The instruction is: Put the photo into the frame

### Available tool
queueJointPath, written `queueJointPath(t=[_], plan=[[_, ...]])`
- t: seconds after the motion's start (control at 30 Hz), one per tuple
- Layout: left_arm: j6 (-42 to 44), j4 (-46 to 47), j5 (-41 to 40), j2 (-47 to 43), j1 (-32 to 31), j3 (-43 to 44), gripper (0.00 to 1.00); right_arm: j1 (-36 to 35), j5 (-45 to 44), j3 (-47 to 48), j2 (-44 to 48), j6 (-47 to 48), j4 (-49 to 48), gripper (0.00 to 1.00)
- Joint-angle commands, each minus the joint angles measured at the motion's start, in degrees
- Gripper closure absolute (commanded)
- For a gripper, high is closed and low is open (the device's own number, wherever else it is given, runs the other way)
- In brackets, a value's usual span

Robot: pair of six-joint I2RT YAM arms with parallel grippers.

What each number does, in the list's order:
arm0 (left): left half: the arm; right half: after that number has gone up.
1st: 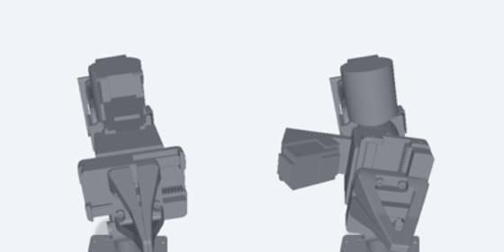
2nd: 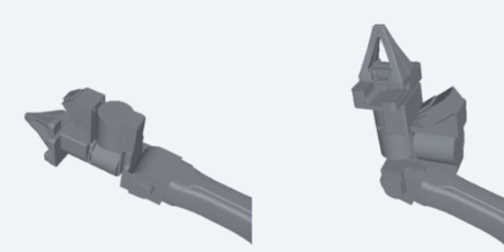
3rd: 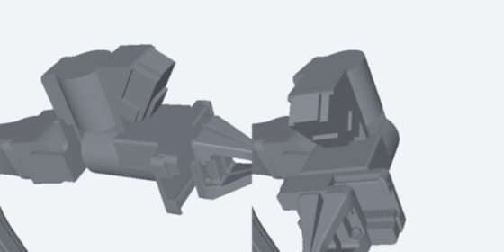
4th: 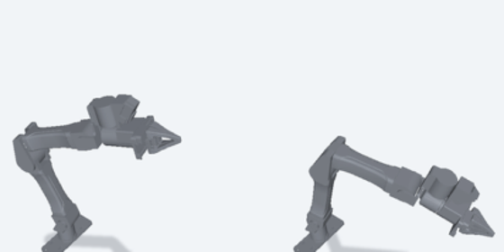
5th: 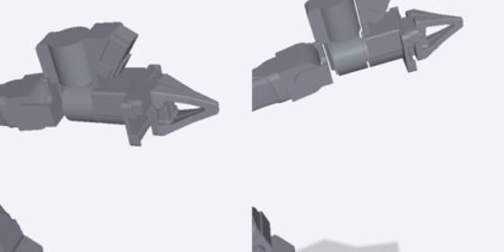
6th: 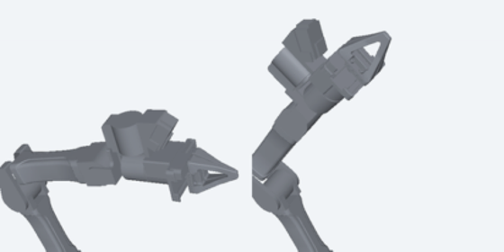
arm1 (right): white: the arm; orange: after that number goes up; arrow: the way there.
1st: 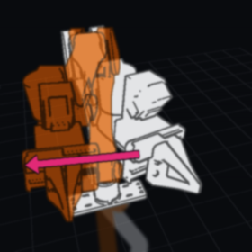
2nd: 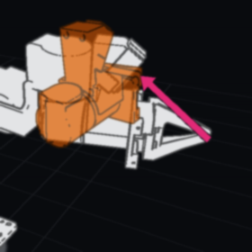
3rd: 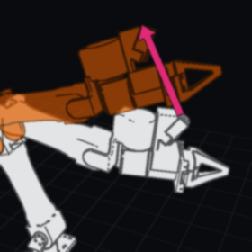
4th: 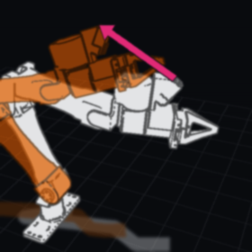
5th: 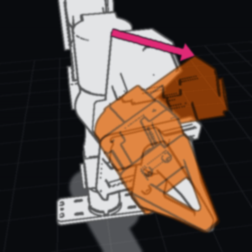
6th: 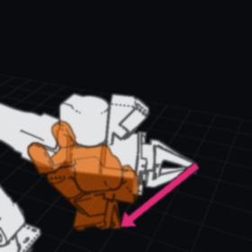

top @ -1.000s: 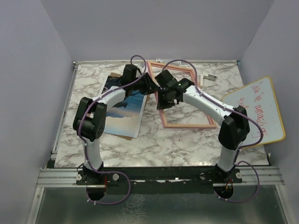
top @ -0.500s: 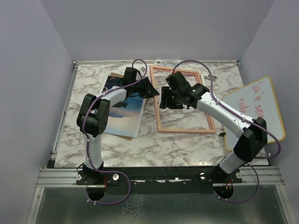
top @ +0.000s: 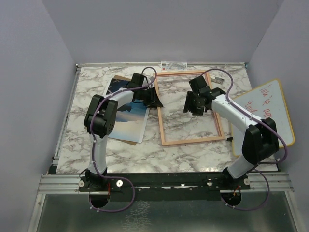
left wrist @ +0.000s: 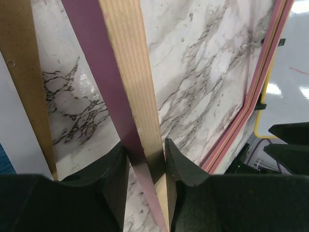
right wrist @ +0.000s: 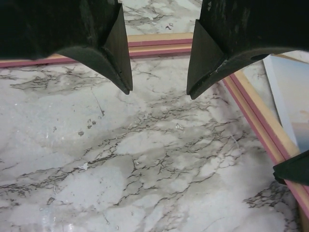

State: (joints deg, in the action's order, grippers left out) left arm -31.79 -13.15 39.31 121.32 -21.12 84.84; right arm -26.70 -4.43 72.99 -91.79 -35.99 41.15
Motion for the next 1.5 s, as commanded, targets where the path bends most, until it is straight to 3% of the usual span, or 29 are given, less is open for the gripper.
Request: queueJointPath(t=[0.0,0.2,0.3,0.5,0.9,1.1,1.3,1.47], plan=[[5.0,-1.7,-2.3,2.8,-0.9,3.9,1.0,0.2,3.3,-2.1,-4.1,1.1,-1.8,0.49],[4.5,-2.7,-6.4,5.2,-1.4,6.3,1.0,0.2,8.2,-6.2,-6.9,1.9,-3.4,0.53],[4.9,-4.0,-8.4,6.0,-1.4,7.9,0.92,0.2,10.0,-8.0,-7.8,2.6,-3.5,0.54],[5.7,-9.4,-14.5,7.6,-1.3,11.5,0.86,0.0,14.8,-11.7,-7.5,4.6,-3.8,0.56],[7.3,-16.5,-20.2,8.4,-1.2,15.4,0.54,-2.6,23.0,-16.0,-7.5,8.2,-2.6,0.57],[8.1,-19.0,-23.2,8.4,-1.0,16.7,0.45,-2.9,25.8,-19.5,-5.6,9.2,-1.9,0.57],[8.6,-20.9,-23.3,5.7,-0.1,17.5,0.38,-3.0,26.0,-20.9,-3.1,9.9,-0.5,0.57],[9.5,-21.8,-20.7,0.5,1.9,17.0,0.28,-3.0,18.9,-14.9,-0.9,6.4,-2.2,0.55]])
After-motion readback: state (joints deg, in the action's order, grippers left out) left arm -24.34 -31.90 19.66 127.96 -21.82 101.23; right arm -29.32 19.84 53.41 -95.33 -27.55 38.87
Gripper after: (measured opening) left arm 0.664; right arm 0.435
